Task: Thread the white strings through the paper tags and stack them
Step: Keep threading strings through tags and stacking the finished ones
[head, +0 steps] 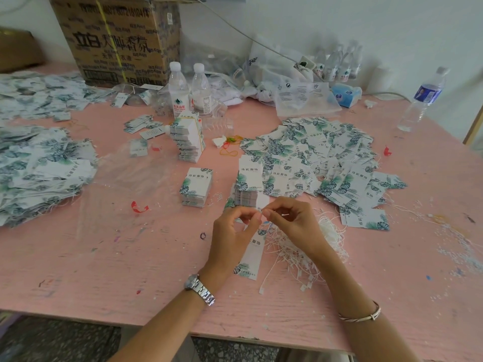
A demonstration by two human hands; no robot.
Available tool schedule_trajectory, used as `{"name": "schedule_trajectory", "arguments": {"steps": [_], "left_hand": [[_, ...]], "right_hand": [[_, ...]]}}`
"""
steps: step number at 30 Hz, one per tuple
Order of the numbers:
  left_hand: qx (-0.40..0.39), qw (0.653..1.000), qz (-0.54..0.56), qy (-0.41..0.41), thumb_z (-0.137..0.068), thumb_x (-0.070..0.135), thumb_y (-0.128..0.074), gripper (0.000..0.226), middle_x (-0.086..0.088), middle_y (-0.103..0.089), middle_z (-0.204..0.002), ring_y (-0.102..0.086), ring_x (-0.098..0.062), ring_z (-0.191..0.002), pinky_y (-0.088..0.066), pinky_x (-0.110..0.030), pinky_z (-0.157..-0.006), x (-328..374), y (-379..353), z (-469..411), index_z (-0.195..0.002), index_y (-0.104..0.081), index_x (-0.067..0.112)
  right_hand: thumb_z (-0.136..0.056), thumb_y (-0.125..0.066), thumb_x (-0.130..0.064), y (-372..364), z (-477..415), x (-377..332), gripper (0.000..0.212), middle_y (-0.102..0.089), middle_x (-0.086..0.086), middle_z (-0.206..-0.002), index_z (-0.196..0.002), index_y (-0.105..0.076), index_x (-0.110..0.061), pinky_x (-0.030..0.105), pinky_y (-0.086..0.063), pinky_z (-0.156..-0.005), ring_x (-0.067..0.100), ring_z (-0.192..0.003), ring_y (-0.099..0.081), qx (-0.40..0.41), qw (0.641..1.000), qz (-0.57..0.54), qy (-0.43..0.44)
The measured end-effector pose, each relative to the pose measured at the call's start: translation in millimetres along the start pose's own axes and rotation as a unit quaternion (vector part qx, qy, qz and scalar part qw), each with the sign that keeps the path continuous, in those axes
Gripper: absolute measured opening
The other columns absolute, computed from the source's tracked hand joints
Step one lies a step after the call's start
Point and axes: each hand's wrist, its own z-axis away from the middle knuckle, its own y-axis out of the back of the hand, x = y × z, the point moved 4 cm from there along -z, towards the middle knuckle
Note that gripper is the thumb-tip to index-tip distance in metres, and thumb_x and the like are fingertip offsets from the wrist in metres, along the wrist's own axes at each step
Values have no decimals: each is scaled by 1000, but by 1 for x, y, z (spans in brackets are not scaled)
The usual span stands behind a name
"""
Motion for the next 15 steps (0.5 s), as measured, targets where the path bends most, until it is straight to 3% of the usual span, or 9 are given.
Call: {"name": "schedule_trajectory", "arguments": {"steps": [6,15], "left_hand": [[-21,994,-65,-88,-94,26,-65,3,12,-65,-88,-59,-6,-85,-39,-6,-78,11,-4,0,-92,-65,24],[-34,990,-78,-113,-92,24,-66,13,4,-65,-85,-57,-10,-80,-43,-14,-77,11,-3,0,-89,-67,12]], "right_hand": [[-91,-69,-7,1,0,4,13,-59,-12,-63,-85,-67,5,13,-35,-53,1,-52,-46,-34,999,-10,-27],[-91,-66,-1,-1,1,3,11,-50,-12,-55,-80,-65,-2,19,-30,-47,6,-47,-36,-73,995,-40,-54]]}}
